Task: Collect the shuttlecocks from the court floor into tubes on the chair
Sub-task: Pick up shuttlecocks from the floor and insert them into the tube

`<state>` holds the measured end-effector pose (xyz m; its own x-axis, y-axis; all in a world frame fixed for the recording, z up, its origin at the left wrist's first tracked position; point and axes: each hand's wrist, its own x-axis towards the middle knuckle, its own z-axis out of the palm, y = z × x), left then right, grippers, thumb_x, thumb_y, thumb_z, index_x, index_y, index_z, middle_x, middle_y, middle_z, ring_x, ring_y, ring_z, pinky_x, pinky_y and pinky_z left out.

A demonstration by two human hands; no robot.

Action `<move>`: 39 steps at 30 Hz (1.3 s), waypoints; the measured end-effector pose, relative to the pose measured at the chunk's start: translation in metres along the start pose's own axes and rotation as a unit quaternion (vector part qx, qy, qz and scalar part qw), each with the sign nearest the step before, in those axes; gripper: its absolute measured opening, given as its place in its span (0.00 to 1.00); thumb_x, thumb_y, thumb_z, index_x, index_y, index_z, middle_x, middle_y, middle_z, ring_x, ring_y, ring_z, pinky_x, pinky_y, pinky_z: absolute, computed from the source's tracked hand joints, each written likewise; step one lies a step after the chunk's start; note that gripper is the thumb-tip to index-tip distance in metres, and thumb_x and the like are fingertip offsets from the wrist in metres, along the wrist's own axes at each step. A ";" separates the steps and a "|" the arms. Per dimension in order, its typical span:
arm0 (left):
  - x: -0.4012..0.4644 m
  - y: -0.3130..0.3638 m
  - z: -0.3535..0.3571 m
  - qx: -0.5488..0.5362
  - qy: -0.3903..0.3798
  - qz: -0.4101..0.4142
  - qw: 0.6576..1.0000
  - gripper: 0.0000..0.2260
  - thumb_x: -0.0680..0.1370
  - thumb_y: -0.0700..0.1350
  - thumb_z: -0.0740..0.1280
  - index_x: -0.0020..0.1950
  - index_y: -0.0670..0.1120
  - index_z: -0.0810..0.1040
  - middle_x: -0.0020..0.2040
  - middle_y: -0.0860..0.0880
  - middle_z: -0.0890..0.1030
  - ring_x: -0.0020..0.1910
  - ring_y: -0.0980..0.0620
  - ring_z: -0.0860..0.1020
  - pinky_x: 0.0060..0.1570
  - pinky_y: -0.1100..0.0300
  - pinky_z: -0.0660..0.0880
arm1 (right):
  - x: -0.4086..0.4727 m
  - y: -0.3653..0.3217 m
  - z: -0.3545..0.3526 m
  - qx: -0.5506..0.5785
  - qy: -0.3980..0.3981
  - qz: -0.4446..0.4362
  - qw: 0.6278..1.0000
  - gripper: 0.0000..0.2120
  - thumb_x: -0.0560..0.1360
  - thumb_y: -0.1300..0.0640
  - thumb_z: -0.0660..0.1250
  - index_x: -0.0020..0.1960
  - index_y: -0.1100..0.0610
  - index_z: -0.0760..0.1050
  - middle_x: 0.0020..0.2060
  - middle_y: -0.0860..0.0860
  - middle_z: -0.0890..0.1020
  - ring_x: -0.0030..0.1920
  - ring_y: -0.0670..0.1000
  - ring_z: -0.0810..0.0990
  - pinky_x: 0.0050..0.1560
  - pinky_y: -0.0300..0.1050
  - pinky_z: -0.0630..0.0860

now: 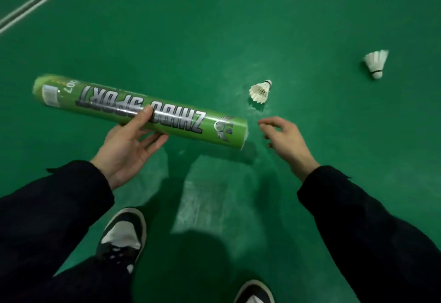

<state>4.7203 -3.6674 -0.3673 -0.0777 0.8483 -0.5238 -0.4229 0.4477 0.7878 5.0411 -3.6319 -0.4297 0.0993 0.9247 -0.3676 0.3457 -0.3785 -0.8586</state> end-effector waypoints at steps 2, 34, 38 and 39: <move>0.012 0.002 0.000 -0.002 0.013 0.003 1.000 0.12 0.78 0.51 0.71 0.58 0.47 0.80 0.60 0.46 0.85 0.61 0.49 0.84 0.55 0.58 0.82 | 0.040 0.003 0.005 -0.102 0.012 -0.045 0.994 0.13 0.79 0.53 0.67 0.63 0.50 0.81 0.65 0.55 0.77 0.48 0.50 0.81 0.62 0.48 0.77; 0.141 0.016 0.045 -0.032 -0.143 -0.130 0.981 0.13 0.77 0.55 0.70 0.57 0.49 0.80 0.52 0.47 0.84 0.53 0.50 0.84 0.55 0.57 0.83 | -0.035 -0.079 0.043 0.089 0.198 -0.099 0.971 0.27 0.79 0.36 0.60 0.43 0.61 0.77 0.26 0.60 0.71 0.26 0.46 0.69 0.29 0.39 0.66; 0.149 0.050 0.071 -0.033 -0.188 -0.136 0.972 0.15 0.77 0.54 0.69 0.59 0.47 0.80 0.52 0.47 0.85 0.51 0.51 0.85 0.53 0.58 0.83 | -0.028 -0.124 0.022 0.009 0.079 -0.047 0.996 0.06 0.80 0.54 0.71 0.45 0.45 0.82 0.25 0.47 0.76 0.26 0.45 0.72 0.27 0.36 0.70; 0.149 0.059 0.081 -0.033 -0.201 -0.142 0.969 0.15 0.77 0.53 0.69 0.60 0.46 0.79 0.52 0.47 0.85 0.51 0.51 0.85 0.52 0.58 0.83 | -0.029 -0.132 0.012 0.026 0.064 -0.028 0.997 0.09 0.80 0.57 0.69 0.43 0.46 0.81 0.25 0.47 0.77 0.24 0.44 0.74 0.26 0.37 0.71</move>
<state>4.7571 -3.4920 -0.3724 0.4021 0.7410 -0.5378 -0.4329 0.6715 0.6014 4.9811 -3.6094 -0.3097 0.2008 0.9410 -0.2726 0.3063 -0.3246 -0.8949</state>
